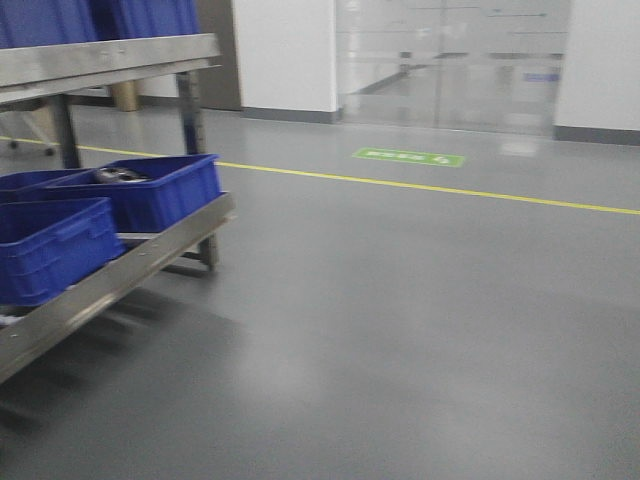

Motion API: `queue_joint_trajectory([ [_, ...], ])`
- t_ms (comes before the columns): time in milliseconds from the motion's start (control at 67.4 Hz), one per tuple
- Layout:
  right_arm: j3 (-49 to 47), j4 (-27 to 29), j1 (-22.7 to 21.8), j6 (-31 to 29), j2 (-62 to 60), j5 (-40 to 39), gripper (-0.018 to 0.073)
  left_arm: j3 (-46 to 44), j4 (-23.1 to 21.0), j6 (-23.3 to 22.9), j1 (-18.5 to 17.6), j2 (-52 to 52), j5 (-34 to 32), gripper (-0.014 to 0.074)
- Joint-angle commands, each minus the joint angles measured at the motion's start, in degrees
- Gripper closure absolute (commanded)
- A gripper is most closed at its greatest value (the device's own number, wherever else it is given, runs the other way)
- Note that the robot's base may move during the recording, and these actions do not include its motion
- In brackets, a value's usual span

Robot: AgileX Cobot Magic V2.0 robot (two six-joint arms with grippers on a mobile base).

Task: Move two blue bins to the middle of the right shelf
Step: 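Turn toward the steel rack of blue bins holding the bin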

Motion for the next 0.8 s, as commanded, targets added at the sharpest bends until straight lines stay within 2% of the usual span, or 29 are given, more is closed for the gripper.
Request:
queue_joint_trajectory([
  [0,-0.6,1.2,0.1,0.6,-0.1,-6.7,0.0721,-1.1,-8.7,2.4,-0.8,-1.8,-2.2,0.0707],
  [787,-0.6,1.2,0.1,0.6,-0.1,-6.7,0.0721,-1.1,-8.7,2.4,-0.8,-1.8,-2.2,0.0707],
])
